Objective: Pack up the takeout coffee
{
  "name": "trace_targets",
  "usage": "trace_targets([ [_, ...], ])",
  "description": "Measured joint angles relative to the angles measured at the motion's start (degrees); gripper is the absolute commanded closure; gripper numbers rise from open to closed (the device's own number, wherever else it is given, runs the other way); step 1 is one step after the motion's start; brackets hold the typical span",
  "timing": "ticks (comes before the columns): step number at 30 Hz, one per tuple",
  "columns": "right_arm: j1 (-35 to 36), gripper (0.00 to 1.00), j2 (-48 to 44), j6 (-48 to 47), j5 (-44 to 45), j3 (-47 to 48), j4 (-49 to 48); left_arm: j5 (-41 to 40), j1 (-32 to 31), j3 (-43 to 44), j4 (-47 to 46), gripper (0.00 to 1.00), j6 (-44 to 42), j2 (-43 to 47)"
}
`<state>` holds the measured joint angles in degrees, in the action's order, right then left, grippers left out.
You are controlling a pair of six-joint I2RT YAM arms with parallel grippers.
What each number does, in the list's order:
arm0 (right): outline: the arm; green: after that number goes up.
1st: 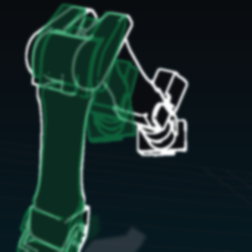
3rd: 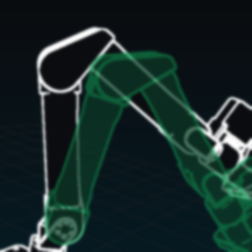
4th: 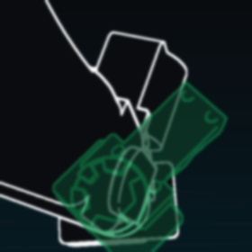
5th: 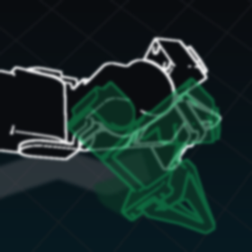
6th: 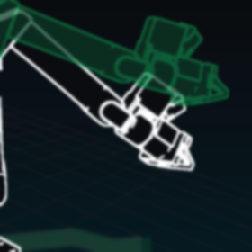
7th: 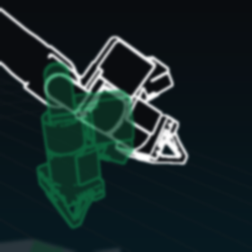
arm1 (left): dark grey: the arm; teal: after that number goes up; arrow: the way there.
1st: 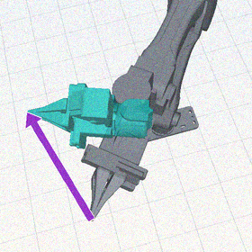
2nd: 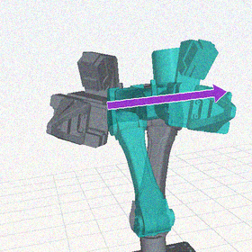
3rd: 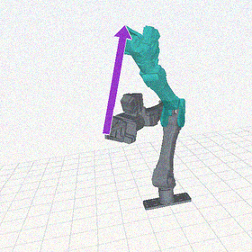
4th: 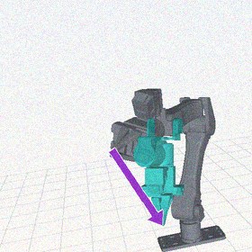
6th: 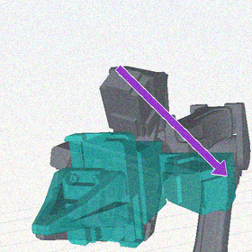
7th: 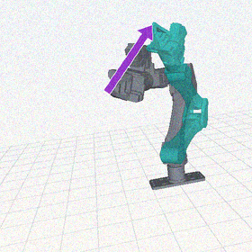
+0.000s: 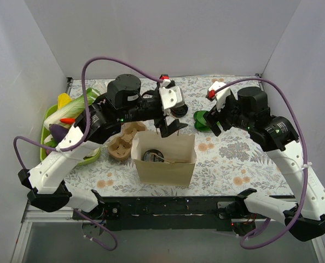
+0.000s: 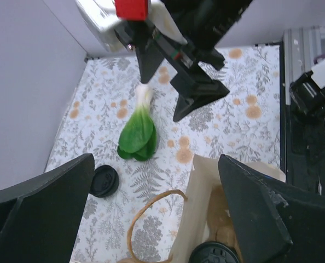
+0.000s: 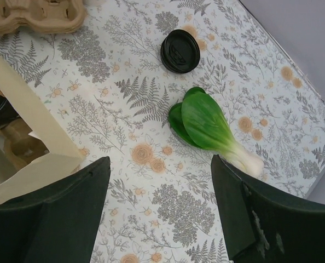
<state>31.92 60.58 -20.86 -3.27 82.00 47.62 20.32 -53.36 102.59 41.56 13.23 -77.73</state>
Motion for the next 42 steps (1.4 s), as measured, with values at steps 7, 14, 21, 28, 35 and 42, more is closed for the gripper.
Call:
trace_targets([
  [7,-2.6,0.18,2.9,1.8,-1.3,1.8,0.9,-7.9,0.4,5.0,-0.5,0.02,0.9,-1.3],
  [14,-4.9,0.19,6.3,3.6,-2.3,5.2,0.7,-12.9,15.6,14.6,1.0,0.02,4.9,-7.8],
  [21,-6.1,0.19,7.6,4.6,-3.2,5.4,0.2,-19.2,27.8,18.1,5.4,0.03,10.3,-14.1],
  [28,-6.1,0.20,7.5,5.7,-4.6,5.2,-0.2,-21.6,37.8,18.4,14.6,0.18,17.1,-20.7],
  [35,-6.2,0.20,6.4,5.8,-4.9,3.0,-1.5,-22.1,41.1,7.5,21.1,0.24,18.3,-21.3],
  [42,-6.8,0.20,5.4,6.0,-5.2,1.2,-2.3,-19.1,41.3,6.0,22.3,0.28,17.1,-21.3],
])
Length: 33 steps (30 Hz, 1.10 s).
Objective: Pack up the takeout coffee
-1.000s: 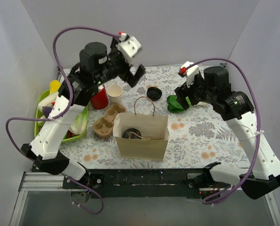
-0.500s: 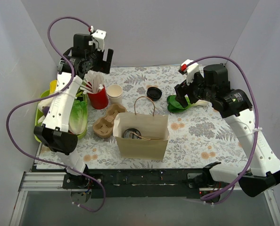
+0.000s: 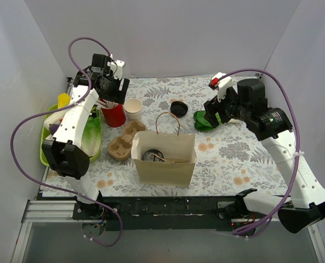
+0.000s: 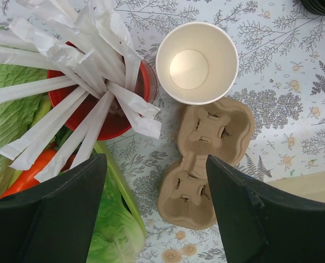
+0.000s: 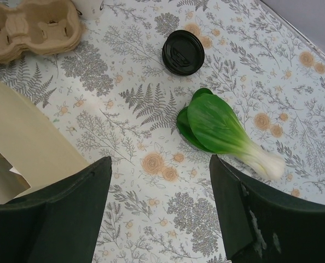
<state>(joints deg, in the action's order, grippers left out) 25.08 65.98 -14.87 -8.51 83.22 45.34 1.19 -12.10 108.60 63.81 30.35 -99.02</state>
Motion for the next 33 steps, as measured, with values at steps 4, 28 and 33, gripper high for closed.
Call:
trace_targets([
  [4,-0.3,0.20,0.0,0.0,-0.5,-0.3,-0.4,0.3,0.0,-0.2,-1.3,0.32,-1.5,-0.3],
  [28,-1.9,0.21,-1.4,1.1,-1.4,-2.4,-0.9,-3.6,0.0,-2.2,-3.0,0.70,-6.1,-4.7],
  [33,-2.2,0.21,-1.6,1.2,-2.0,-2.5,-1.0,-4.3,0.0,-2.2,-3.0,0.81,-6.9,-4.7],
])
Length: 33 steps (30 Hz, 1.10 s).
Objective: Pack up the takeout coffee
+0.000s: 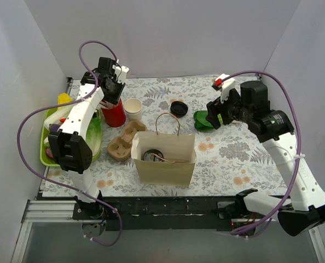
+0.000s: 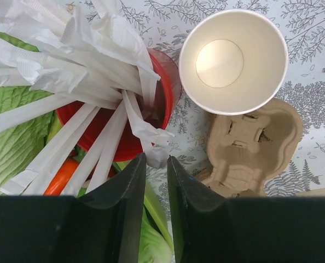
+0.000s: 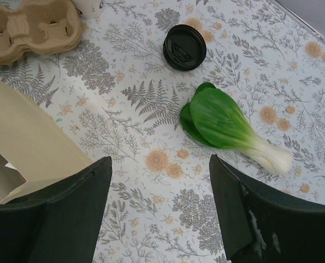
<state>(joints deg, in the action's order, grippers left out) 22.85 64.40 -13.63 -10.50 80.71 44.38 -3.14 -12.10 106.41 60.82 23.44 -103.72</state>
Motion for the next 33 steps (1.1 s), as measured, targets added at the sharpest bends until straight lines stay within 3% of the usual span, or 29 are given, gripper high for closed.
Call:
trace_targets([
  [2,-0.1,0.21,0.0,0.1,-0.2,-0.1,0.0,-0.2,0.0,0.0,0.0,0.83,-0.3,0.0],
  [4,-0.2,0.21,0.0,0.2,-0.4,-0.2,-0.1,-0.2,0.0,-0.1,-0.1,0.95,-0.5,0.0],
  [6,-0.3,0.21,0.0,0.2,-0.4,-0.3,-0.4,-0.3,0.0,-0.1,-0.3,1.00,-0.6,0.0],
  [14,-0.3,0.21,0.0,0.2,-0.7,-0.4,-0.9,-1.4,0.0,0.3,-0.7,1.00,-1.6,0.8],
  [19,-0.3,0.21,0.0,0.2,-0.8,-0.4,-0.9,-3.3,0.0,5.4,1.5,1.00,-2.4,2.4],
  [28,-0.3,0.21,2.5,0.2,-0.8,1.2,-0.7,-6.5,-0.7,10.0,5.0,1.00,-4.1,16.2],
  [33,-0.4,0.21,5.4,-0.1,-0.7,3.9,-0.7,-3.3,-1.7,15.0,5.0,1.00,-5.5,23.2],
])
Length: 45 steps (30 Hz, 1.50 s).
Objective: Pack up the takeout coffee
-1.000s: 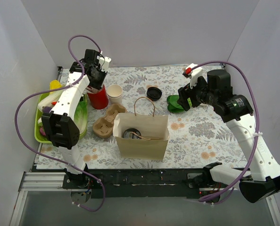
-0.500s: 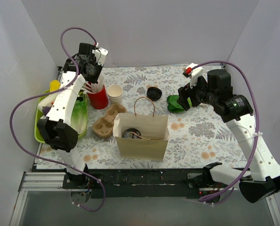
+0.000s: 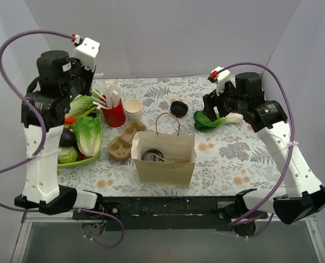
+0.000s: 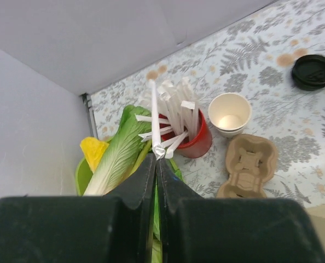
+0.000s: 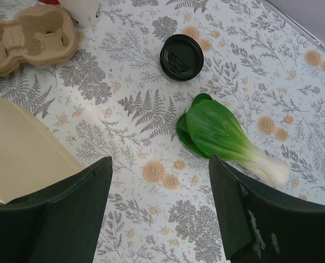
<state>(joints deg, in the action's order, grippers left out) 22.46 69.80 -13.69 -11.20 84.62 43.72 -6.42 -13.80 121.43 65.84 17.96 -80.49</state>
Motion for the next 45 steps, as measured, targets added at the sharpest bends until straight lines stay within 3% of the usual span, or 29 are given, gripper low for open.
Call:
trace_targets([
  [4,0.0,0.21,2.4,-0.2,0.2,2.0,0.0,6.7,-0.3,-1.7,-1.8,1.00,-0.7,7.5],
  [9,0.0,0.22,3.5,-1.6,1.5,2.2,0.0,21.7,-1.0,-3.2,-2.7,1.00,-3.5,16.3],
  [16,0.0,0.22,3.5,-4.3,4.1,2.2,0.1,40.5,-2.2,7.2,4.3,1.00,-5.1,17.1],
  [27,0.0,0.21,3.5,-6.2,5.7,2.2,1.8,55.3,-5.2,-16.0,9.8,1.00,-4.5,26.5],
  [32,0.0,0.21,3.4,-6.2,5.7,2.2,2.7,57.8,-5.6,-24.3,10.9,1.00,-5.4,24.4],
  [41,-0.1,0.20,0.9,-6.2,5.7,2.1,3.1,61.5,-7.9,-26.5,4.3,1.00,-4.9,10.9],
  [42,-0.2,0.20,0.4,-6.2,5.8,2.1,3.1,61.6,-9.0,-26.5,3.2,0.93,-4.7,9.4],
  [45,-0.2,0.20,-0.7,-6.2,5.9,2.1,3.6,61.8,-13.3,-26.3,0.9,0.56,-4.5,5.6],
])
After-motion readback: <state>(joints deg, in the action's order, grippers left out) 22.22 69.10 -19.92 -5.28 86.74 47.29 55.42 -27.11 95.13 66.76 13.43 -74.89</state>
